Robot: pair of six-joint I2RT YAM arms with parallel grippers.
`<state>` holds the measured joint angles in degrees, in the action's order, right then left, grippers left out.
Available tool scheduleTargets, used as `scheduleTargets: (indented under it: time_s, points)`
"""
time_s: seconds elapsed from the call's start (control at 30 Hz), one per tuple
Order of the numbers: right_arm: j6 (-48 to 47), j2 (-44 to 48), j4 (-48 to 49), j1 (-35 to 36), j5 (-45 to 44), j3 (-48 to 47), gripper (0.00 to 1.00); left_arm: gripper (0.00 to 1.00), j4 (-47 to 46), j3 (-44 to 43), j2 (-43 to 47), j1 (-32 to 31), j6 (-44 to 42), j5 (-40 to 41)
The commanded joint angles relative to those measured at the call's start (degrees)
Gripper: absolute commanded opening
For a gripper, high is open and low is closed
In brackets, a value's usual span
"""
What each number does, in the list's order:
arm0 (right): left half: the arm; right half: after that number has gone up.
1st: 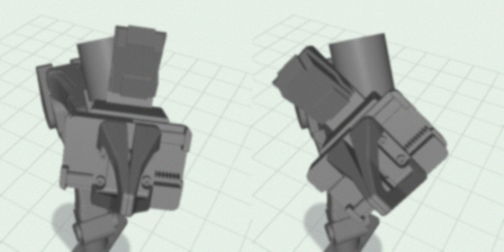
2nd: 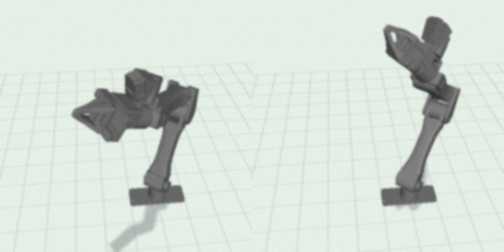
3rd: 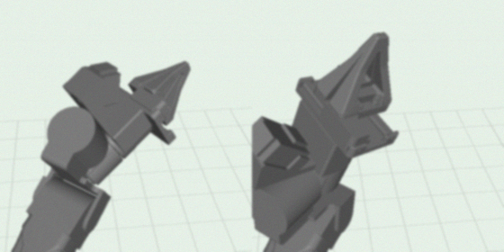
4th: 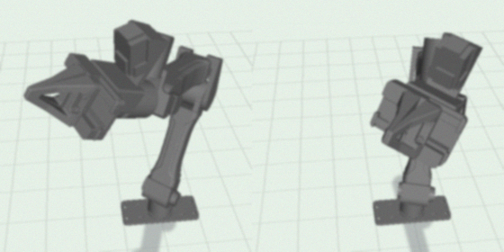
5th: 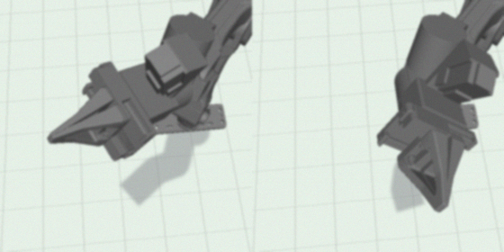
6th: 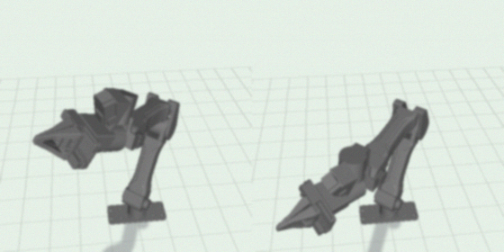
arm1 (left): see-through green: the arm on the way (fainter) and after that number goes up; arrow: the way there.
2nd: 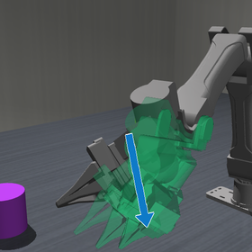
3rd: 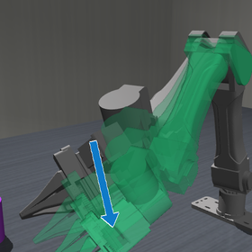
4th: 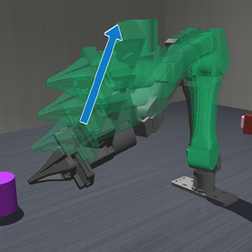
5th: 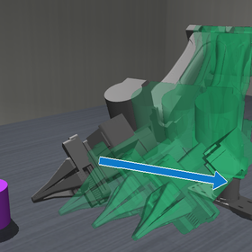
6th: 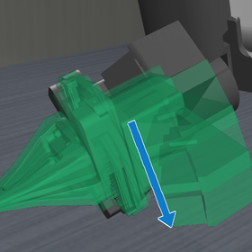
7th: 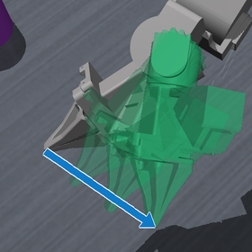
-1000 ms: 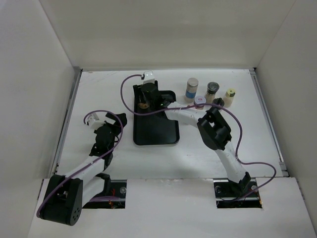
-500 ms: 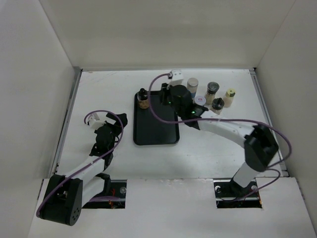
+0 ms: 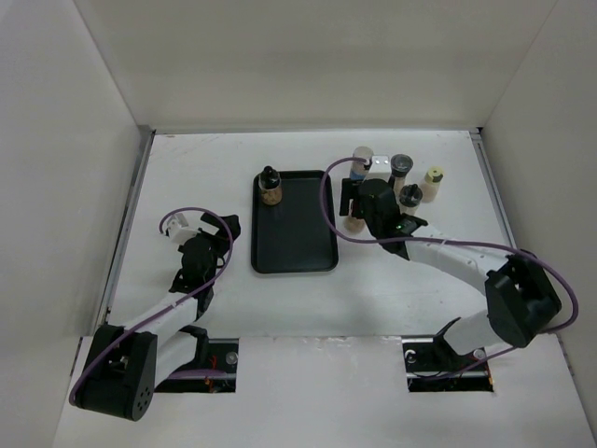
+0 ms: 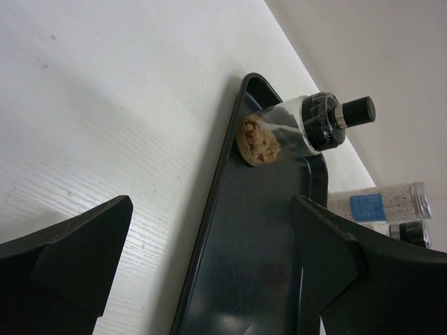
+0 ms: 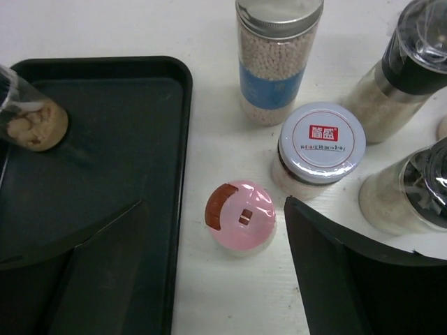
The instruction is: Organize the condiment bottles
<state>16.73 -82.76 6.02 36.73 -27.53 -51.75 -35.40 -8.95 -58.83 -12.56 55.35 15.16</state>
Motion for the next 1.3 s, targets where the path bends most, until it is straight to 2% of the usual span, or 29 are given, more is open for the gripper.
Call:
scheduleTargets:
  time_s: [0.0,0.33,0.57,0.83,1.1,1.27]
  points:
    - [0.9,-1.0,0.8,-1.0,-1.5,-0.9,0.82,1.00,-2.0,-0.2,0.7,-0.3,0.0,0.5]
    - [2.9,-5.6,-0.4,-2.2,0.4,-2.7,0.68,1.00,-1.9,0.0,1.1,-0.1,0.0,0.5]
    - [2.9,-5.7,-1.7,-2.5,1.2,-4.8,0.45,1.00,-2.2,-0.3,0.2,-0.4,0.1,0.5]
    - [0.0,-2.1,-1.4,-1.1,1.2,-11.7,0.45,1.00,-2.3,-0.4,-0.3,-0.5,0.2,0.5]
    - [0.4,-17.4,3.6,1.8,8.1,-24.8,0.43,1.00,-2.4,-0.4,-0.1,-0.5,0.0,0.7]
    - [0.6,-28.0,5.3,3.0,9.5,-33.8,0.43,1.00,-2.4,-0.4,-0.1,-0.7,0.0,0.8]
